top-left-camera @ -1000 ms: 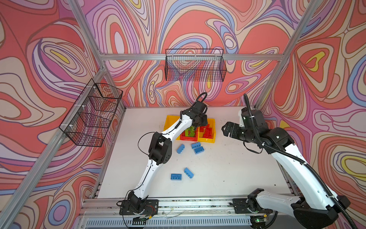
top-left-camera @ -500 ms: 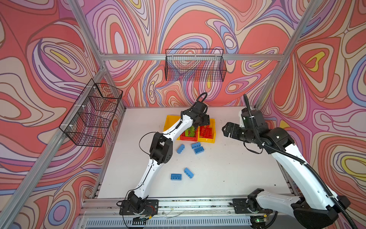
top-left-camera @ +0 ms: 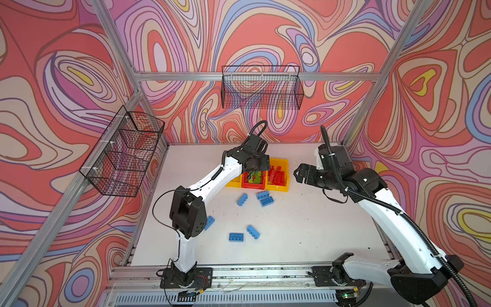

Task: Sort the legos into containers by color
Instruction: 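Move the left gripper to a blue brick beside the bins and grasp it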

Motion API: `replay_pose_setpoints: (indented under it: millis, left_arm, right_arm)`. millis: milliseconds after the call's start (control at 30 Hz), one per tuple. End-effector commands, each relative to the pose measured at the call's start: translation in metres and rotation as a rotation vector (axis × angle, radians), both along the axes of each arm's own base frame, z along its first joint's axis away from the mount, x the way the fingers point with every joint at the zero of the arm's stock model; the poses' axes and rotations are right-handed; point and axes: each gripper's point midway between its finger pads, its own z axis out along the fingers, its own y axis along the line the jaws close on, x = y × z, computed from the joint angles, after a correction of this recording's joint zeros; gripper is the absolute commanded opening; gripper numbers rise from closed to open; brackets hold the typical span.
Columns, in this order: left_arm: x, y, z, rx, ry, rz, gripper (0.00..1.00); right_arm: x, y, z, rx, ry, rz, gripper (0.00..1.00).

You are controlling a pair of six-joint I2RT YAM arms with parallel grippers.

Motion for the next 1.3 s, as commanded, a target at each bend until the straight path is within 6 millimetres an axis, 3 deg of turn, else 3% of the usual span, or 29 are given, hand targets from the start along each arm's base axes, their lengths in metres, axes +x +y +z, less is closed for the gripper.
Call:
replay_pose_setpoints:
  millis: [0, 167, 400, 933, 1267]
  left_arm:
    - [-0.024, 0.045, -0.035, 0.18, 0.046, 0.003, 0.71]
    - [-0.059, 0.072, -0.066, 0.252, 0.111, -0.04, 0.7]
    - [-0.08, 0.081, -0.103, 0.291, 0.167, -0.093, 0.68]
    - [-0.077, 0.072, -0.153, 0.316, 0.223, -0.172, 0.64]
    - [-0.077, 0.08, -0.181, 0.312, 0.279, -0.166, 0.6]
  right_arm:
    - [0.005, 0.012, -0.005, 0.017, 0.01, 0.05, 0.98]
    - [0.014, 0.027, -0.012, 0.04, 0.03, 0.101, 0.98]
    - [0.027, 0.042, -0.013, 0.061, 0.037, 0.141, 0.98]
    - [0.029, 0.043, -0.016, 0.094, 0.056, 0.1, 0.98]
    - [0.031, 0.043, -0.016, 0.096, 0.06, 0.075, 0.98]
